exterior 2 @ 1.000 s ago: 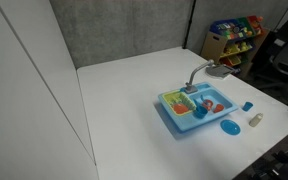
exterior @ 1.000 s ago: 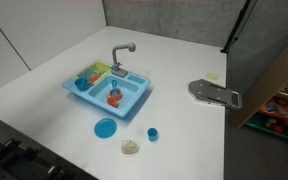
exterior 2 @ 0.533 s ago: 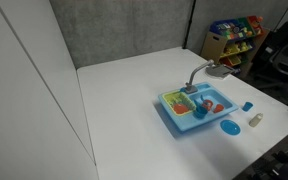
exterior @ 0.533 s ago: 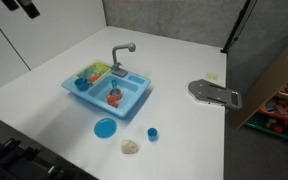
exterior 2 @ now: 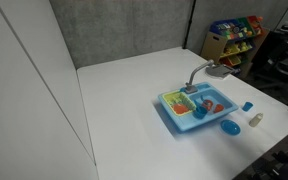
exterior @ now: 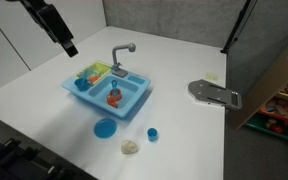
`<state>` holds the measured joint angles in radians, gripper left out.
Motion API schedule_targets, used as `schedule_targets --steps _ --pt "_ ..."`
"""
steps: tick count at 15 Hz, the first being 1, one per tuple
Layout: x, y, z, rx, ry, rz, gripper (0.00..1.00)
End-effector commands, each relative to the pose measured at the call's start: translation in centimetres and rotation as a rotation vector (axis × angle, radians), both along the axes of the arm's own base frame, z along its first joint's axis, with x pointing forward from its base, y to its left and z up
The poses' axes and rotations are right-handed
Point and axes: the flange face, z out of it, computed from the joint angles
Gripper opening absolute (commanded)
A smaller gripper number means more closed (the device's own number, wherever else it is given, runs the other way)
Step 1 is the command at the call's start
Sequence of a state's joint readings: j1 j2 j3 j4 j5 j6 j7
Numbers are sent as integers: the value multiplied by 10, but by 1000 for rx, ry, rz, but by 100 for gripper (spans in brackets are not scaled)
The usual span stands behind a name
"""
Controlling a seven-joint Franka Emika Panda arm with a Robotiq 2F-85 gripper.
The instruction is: Pick up the detergent and put it in the dish rack
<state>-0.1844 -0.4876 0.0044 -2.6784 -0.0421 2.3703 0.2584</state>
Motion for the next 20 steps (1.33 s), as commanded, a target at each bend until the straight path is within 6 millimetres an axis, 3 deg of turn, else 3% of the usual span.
schedule_targets --steps 1,13,18,20 --pt "0 -26 -33 -27 43 -114 100" --pt "2 -87 -142 9 209 -260 100" --pt "6 -103 -174 -37 268 -306 100" --pt "11 -104 -175 -42 278 -323 100"
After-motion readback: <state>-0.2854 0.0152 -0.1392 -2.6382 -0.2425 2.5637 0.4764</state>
